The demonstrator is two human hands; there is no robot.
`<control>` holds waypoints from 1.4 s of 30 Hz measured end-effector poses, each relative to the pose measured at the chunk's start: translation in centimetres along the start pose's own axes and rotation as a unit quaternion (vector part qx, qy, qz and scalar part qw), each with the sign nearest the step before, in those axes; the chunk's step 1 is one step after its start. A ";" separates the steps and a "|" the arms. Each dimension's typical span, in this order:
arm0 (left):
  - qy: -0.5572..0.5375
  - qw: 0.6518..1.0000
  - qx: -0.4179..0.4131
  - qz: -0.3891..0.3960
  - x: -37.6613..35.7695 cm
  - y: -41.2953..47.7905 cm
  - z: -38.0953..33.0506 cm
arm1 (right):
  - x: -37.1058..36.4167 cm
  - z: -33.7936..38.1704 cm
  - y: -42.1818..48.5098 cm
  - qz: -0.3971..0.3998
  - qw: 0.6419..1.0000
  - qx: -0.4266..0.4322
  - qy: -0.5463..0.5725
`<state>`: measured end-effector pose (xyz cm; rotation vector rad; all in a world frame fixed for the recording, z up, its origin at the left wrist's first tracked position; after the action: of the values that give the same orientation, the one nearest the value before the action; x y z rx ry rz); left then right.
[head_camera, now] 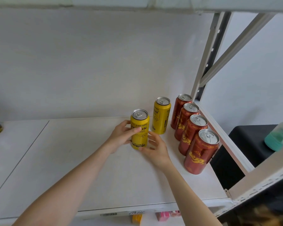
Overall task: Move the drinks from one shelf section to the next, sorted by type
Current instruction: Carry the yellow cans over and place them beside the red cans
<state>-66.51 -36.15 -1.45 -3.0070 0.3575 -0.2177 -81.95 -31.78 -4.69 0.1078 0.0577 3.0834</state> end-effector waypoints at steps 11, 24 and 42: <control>-0.007 0.999 -0.011 0.050 -5.7 -0.6 -0.2 | 4.2 -0.6 -2.6 -0.076 0.997 0.009 0.031; -0.043 0.996 -0.011 0.078 -9.0 0.9 -1.2 | 7.1 -0.6 -2.9 -0.157 0.987 0.019 0.023; -0.009 0.998 0.022 0.055 -8.3 4.4 -1.2 | 6.9 0.1 0.1 -0.160 0.986 0.031 0.035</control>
<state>-75.67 -38.51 -1.83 -2.9342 0.5073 -0.1854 -88.83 -31.48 -4.08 -0.0074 0.1567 2.7646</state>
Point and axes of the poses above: each hand's wrist, its own y-axis towards the middle knuckle, its own x-axis out of the back of the hand, z = x × y, the point moved 9 cm from there along y, towards the middle knuckle, and after that the axes turned 3 degrees about y, right-handed, at the moved point
